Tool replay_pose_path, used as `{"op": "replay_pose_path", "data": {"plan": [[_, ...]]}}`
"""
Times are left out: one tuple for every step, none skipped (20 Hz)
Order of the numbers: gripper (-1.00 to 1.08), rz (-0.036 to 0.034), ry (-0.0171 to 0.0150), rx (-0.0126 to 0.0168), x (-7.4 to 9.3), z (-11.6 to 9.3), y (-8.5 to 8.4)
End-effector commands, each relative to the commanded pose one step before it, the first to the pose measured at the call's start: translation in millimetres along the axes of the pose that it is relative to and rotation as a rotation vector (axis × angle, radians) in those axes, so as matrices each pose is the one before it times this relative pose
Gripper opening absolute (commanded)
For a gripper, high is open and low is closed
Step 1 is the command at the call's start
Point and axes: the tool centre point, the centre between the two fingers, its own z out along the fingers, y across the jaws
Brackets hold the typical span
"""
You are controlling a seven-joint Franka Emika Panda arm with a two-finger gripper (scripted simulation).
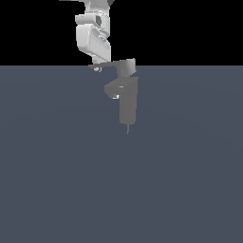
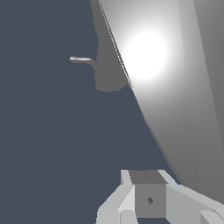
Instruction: Turn on the faucet by rotating a designated handle.
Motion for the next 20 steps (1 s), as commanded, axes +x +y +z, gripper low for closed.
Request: {"op": "replay_pose_path", "data": {"plan": [[-1.00,-0.00090,0.00130,-0.00395,-0.23,-0.50,8.00],[-1.00,0.00000,0.00000,0.00000,-0.10,0.00,2.39],[-1.00,0.00000,0.00000,0.00000,-0.10,0.00,2.42],[-1.00,0.00000,0.00000,0.00000,-0.10,0.00,2.45],[-1.00,0.00000,0.00000,0.00000,-0.11,0.00,2.48],[-1.00,0.00000,0.00000,0.00000,-0.11,0.00,2.50],[-1.00,0.00000,0.00000,0.00000,-0.11,0.00,2.53],[-1.00,0.00000,0.00000,0.00000,-0.11,0.00,2.56],[-1.00,0.00000,0.00000,0.00000,-0.11,0.00,2.59],[-1.00,0.00000,0.00000,0.00000,-0.12,0.00,2.61],[-1.00,0.00000,0.00000,0.00000,-0.12,-0.01,2.64],[-1.00,0.00042,-0.00002,0.00025,0.10,-0.14,2.65],[-1.00,0.00000,0.00000,0.00000,-0.13,-0.01,2.70],[-1.00,0.00000,0.00000,0.00000,-0.13,-0.01,2.72],[-1.00,0.00000,0.00000,0.00000,0.00,0.00,0.00],[-1.00,0.00786,0.00330,-0.00148,4.67,3.59,-5.81],[-1.00,0.00000,0.00000,0.00000,1.65,-0.03,1.93],[-1.00,0.00000,0.00000,0.00000,1.67,-0.03,1.95],[-1.00,-0.00044,-0.00019,0.00007,1.53,-0.12,2.12],[-1.00,0.00000,0.00000,0.00000,1.70,-0.03,1.99]]}}
